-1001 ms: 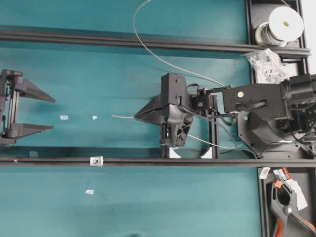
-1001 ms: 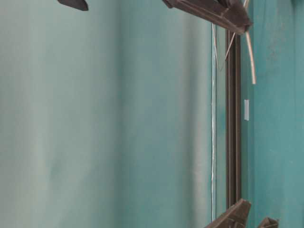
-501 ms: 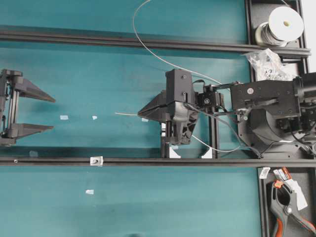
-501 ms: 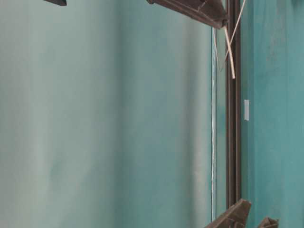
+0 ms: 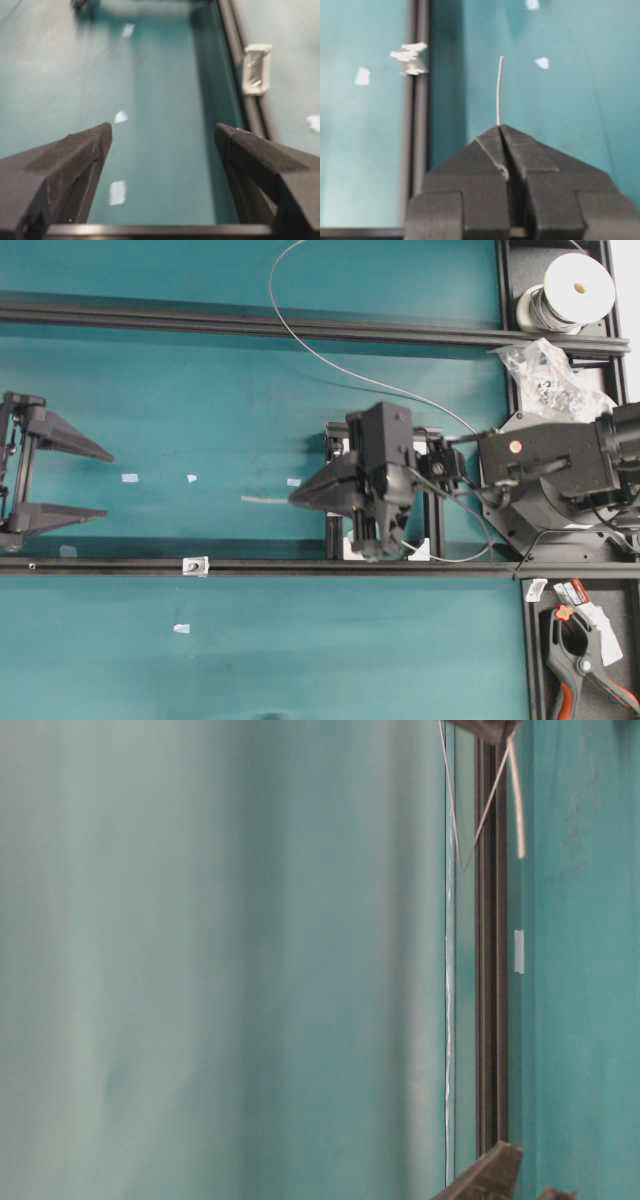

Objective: Insert the wire through the hole in the metal fitting.
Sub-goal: 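Lift the wire and carry it with the right gripper toward the rail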

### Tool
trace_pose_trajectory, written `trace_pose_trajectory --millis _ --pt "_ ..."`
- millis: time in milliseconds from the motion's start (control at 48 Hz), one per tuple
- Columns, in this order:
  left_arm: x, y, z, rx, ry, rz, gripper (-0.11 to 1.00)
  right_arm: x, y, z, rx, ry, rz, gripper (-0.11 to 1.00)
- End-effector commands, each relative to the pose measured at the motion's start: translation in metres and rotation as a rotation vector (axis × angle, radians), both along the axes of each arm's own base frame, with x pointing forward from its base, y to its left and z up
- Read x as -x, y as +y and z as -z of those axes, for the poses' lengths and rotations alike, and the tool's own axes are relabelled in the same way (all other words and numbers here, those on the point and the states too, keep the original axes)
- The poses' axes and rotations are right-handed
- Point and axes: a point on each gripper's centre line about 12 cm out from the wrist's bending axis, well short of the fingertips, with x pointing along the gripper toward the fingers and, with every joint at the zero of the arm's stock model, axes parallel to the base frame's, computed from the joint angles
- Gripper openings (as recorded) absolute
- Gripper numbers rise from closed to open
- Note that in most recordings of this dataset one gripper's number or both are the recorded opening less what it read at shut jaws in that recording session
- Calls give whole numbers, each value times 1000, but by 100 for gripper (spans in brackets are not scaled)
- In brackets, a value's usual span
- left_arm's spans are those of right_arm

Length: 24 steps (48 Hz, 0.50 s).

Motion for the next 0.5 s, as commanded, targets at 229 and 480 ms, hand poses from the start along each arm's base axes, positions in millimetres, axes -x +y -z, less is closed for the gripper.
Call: trace_pose_trajectory --millis 229,480 --pt "10 -14 1 62 -17 31 86 9 18 0 -75 -79 -12 -1" --pt "13 -29 3 74 -8 79 86 4 32 11 -103 -108 -24 -1"
